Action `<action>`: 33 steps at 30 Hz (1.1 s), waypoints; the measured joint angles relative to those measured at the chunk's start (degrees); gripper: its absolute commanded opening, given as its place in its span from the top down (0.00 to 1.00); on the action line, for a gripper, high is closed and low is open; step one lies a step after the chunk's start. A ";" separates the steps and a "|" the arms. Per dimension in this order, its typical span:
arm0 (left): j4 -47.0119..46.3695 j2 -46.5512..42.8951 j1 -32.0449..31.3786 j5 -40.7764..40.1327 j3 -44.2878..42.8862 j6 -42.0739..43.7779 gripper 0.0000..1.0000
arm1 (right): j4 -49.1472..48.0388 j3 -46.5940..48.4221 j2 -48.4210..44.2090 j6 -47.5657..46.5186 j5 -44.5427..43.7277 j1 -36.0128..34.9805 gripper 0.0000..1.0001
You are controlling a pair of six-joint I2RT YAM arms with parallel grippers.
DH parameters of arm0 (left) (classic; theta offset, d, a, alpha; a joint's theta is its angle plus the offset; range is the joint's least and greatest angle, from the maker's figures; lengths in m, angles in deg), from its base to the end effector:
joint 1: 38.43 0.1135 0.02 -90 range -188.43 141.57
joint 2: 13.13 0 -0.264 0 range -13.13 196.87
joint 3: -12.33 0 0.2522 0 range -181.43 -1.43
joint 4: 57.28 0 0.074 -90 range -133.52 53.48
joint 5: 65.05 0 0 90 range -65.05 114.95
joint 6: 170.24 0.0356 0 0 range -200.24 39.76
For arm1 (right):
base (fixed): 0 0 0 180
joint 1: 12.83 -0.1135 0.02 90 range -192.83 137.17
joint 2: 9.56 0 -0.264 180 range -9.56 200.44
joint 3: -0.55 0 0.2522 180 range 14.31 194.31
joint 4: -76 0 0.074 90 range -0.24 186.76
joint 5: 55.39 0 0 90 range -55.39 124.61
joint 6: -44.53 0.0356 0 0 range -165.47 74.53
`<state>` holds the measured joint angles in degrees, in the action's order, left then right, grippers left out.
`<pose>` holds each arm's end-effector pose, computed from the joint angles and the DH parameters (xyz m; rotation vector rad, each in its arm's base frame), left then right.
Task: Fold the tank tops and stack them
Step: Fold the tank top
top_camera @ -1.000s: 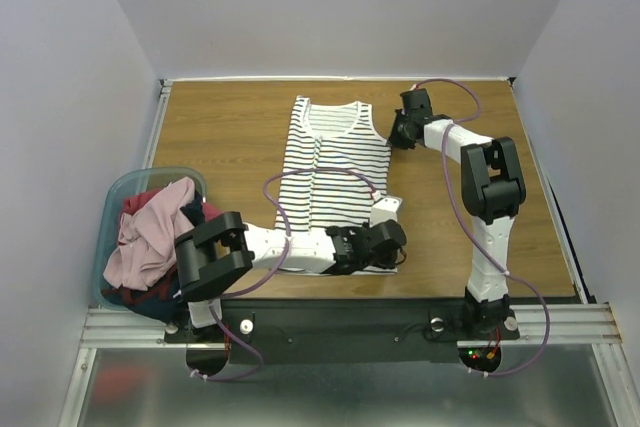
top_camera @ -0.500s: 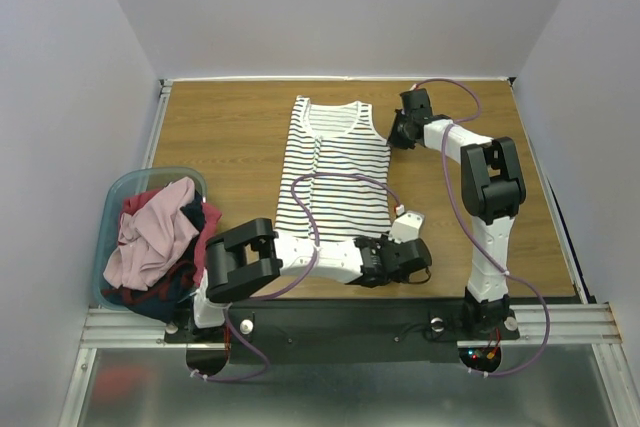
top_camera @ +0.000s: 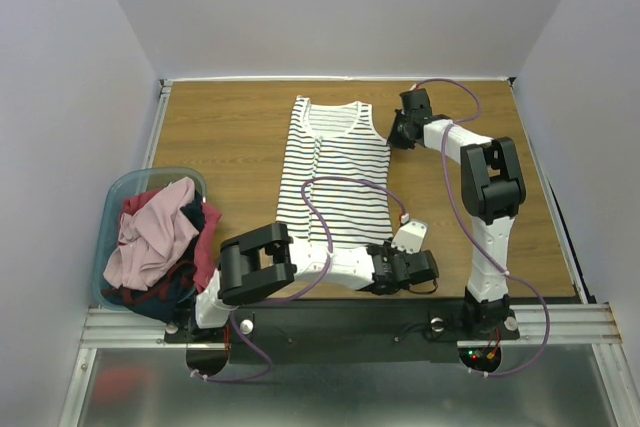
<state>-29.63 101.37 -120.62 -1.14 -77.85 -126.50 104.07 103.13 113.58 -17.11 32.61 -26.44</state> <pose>0.0732 -0.4185 0.1664 0.5600 2.3506 -0.5048 0.4599 0.1101 0.1638 0.3291 2.4176 0.2901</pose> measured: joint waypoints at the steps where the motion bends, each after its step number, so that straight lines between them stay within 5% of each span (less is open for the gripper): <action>1: 0.15 0.11 -0.07 -0.11 -0.17 -0.04 0.63 | 0.00 0.00 0.00 0.00 -0.02 0.00 0.93; 9: 1.46 0.79 -0.28 -2.12 -1.09 -0.33 1.00 | 0.00 0.00 -0.02 -0.02 -0.28 0.00 1.00; 33: -11.74 -14.21 -3.58 4.31 13.22 0.72 1.00 | 0.68 -13.66 -10.75 1.03 -4.44 7.43 0.99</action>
<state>-41.37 87.16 -124.21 3.17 -64.63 -125.78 104.74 89.47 102.82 -16.08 28.17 -19.01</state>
